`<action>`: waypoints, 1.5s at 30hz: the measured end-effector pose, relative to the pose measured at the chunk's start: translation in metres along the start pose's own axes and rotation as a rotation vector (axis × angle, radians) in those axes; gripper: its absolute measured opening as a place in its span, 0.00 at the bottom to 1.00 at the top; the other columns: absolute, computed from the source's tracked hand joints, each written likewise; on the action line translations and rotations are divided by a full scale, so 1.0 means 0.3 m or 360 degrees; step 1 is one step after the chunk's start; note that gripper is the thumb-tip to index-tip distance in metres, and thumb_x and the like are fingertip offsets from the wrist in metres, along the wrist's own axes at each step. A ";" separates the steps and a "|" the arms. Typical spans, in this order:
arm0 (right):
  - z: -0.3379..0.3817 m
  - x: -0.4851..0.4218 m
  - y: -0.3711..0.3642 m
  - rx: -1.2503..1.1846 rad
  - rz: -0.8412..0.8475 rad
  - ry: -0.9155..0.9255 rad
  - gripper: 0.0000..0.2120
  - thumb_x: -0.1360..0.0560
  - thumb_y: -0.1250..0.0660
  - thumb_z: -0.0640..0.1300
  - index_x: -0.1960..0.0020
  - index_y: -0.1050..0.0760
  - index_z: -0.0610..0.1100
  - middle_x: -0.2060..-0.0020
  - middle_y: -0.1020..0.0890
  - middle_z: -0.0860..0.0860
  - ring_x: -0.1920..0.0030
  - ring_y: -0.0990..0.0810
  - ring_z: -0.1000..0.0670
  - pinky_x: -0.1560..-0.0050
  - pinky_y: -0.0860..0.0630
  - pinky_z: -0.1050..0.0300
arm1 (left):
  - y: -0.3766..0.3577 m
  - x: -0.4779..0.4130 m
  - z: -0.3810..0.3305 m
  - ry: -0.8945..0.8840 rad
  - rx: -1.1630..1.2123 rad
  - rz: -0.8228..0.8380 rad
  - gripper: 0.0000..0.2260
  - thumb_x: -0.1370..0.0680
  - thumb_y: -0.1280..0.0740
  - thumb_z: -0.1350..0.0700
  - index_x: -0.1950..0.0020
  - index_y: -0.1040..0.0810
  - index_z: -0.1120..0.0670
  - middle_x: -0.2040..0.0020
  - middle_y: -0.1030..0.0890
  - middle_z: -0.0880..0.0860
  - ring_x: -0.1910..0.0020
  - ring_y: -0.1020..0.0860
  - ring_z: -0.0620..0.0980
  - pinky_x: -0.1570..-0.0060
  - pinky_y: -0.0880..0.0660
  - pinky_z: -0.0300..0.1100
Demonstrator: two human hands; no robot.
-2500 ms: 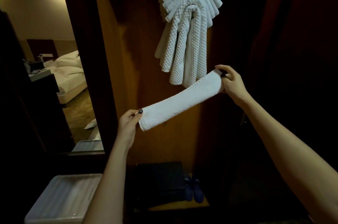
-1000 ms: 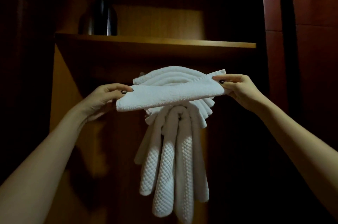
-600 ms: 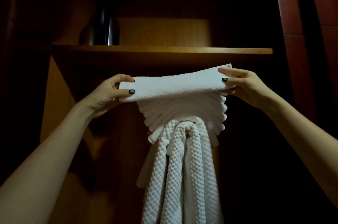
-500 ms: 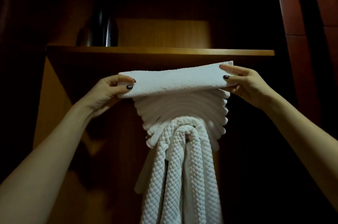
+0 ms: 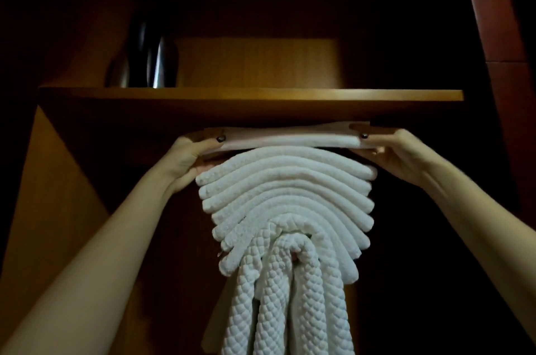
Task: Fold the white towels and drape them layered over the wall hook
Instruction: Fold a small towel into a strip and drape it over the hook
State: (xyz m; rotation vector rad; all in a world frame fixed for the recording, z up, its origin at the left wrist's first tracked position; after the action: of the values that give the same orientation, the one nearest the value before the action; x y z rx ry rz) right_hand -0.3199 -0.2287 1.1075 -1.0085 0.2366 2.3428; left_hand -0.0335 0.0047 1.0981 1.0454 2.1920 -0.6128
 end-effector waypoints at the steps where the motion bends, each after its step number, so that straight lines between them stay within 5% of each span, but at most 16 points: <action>1: -0.019 -0.022 0.013 0.0003 -0.0024 -0.0051 0.17 0.25 0.39 0.27 0.37 0.27 0.31 0.42 0.19 0.37 0.42 0.18 0.43 0.43 0.20 0.54 | -0.006 -0.018 0.011 0.0068 0.0033 -0.0009 0.05 0.29 0.28 0.63 0.55 0.15 0.58 0.57 0.14 0.57 0.57 0.15 0.52 0.64 0.20 0.42; 7: -0.066 -0.114 0.044 -0.0023 0.0167 -0.0187 0.17 0.24 0.37 0.31 0.37 0.23 0.38 0.42 0.17 0.43 0.40 0.19 0.46 0.47 0.19 0.56 | -0.030 -0.108 0.038 0.0159 0.0256 0.0038 0.15 0.37 0.25 0.63 0.51 0.16 0.58 0.52 0.15 0.58 0.52 0.15 0.54 0.60 0.19 0.43; 13: -0.102 -0.121 0.069 0.0238 0.0257 -0.0209 0.10 0.24 0.33 0.40 0.45 0.17 0.40 0.48 0.15 0.42 0.47 0.16 0.45 0.55 0.19 0.58 | -0.028 -0.134 0.061 0.0107 -0.0141 0.0153 0.08 0.33 0.25 0.54 0.54 0.13 0.47 0.53 0.14 0.53 0.54 0.15 0.50 0.63 0.20 0.41; 18: -0.134 -0.127 0.051 0.0571 0.0082 -0.0350 0.08 0.18 0.38 0.41 0.53 0.23 0.42 0.60 0.18 0.48 0.63 0.19 0.52 0.67 0.23 0.68 | -0.022 -0.130 0.051 0.0164 -0.0498 0.0078 0.17 0.40 0.25 0.42 0.53 0.15 0.44 0.50 0.15 0.51 0.51 0.17 0.51 0.51 0.22 0.48; 21: -0.124 -0.142 0.015 0.1047 -0.0068 -0.0237 0.10 0.17 0.40 0.49 0.56 0.25 0.51 0.60 0.21 0.54 0.65 0.22 0.60 0.73 0.30 0.74 | -0.033 -0.113 0.047 0.0178 -0.0550 -0.0040 0.18 0.32 0.29 0.42 0.45 0.19 0.46 0.40 0.20 0.55 0.42 0.21 0.54 0.38 0.26 0.55; 23: -0.107 -0.137 0.000 0.1126 0.0001 -0.0210 0.08 0.18 0.41 0.52 0.54 0.26 0.56 0.57 0.20 0.57 0.60 0.21 0.62 0.68 0.28 0.70 | -0.038 -0.109 0.043 0.0144 -0.0738 -0.0083 0.16 0.26 0.32 0.42 0.40 0.23 0.45 0.36 0.23 0.52 0.38 0.25 0.54 0.35 0.29 0.55; 27: -0.050 -0.095 0.011 0.1337 -0.0011 -0.0164 0.08 0.19 0.38 0.53 0.54 0.23 0.55 0.55 0.19 0.57 0.54 0.21 0.58 0.58 0.28 0.65 | -0.033 -0.093 0.000 0.0207 -0.1262 -0.0064 0.19 0.23 0.34 0.39 0.36 0.23 0.46 0.41 0.22 0.48 0.44 0.23 0.48 0.45 0.26 0.45; 31: 0.004 -0.077 -0.033 0.1545 0.0028 0.0091 0.10 0.21 0.36 0.55 0.48 0.18 0.54 0.51 0.16 0.56 0.49 0.19 0.56 0.46 0.24 0.58 | -0.085 -0.051 -0.045 0.0047 -0.1542 0.0039 0.05 0.23 0.34 0.43 0.53 0.19 0.39 0.56 0.17 0.42 0.59 0.21 0.39 0.61 0.28 0.35; 34: -0.006 -0.065 -0.125 0.1699 0.0331 -0.0011 0.19 0.21 0.41 0.62 0.45 0.19 0.52 0.50 0.16 0.55 0.49 0.19 0.55 0.45 0.24 0.56 | -0.161 -0.022 -0.031 0.0136 -0.1477 0.0167 0.18 0.24 0.36 0.38 0.65 0.18 0.48 0.69 0.18 0.47 0.69 0.20 0.43 0.67 0.25 0.39; 38: -0.039 -0.063 -0.163 0.1800 0.0338 -0.0149 0.26 0.22 0.48 0.68 0.63 0.25 0.51 0.65 0.23 0.57 0.64 0.24 0.57 0.64 0.31 0.62 | -0.160 -0.015 0.002 0.0333 -0.1500 0.0142 0.28 0.25 0.42 0.32 0.53 0.18 0.55 0.57 0.16 0.53 0.56 0.18 0.50 0.57 0.24 0.44; 43: -0.021 -0.012 -0.176 0.1812 0.0179 0.0111 0.23 0.20 0.45 0.62 0.53 0.21 0.47 0.54 0.17 0.50 0.52 0.20 0.49 0.58 0.29 0.60 | -0.155 0.008 -0.018 0.0238 -0.1592 0.0208 0.31 0.24 0.46 0.30 0.59 0.18 0.54 0.61 0.16 0.52 0.60 0.19 0.50 0.57 0.23 0.45; 45: 0.004 0.027 -0.206 0.1846 0.0147 0.0329 0.19 0.19 0.41 0.56 0.38 0.21 0.46 0.41 0.19 0.48 0.40 0.22 0.48 0.46 0.30 0.61 | -0.152 0.028 -0.050 0.0048 -0.1754 0.0143 0.26 0.22 0.45 0.34 0.61 0.22 0.54 0.60 0.19 0.53 0.61 0.22 0.50 0.63 0.29 0.43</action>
State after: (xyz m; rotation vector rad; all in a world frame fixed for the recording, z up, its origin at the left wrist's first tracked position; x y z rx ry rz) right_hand -0.2901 -0.1741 1.1062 -0.6042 1.5123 1.6600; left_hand -0.0795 -0.0079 1.1088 0.5196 1.9992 0.6278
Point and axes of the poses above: each hand's wrist, its own x-axis away from the middle knuckle, its own y-axis out of the back of the hand, z = x × y, the point moved 1 cm from there along -x, towards the middle knuckle
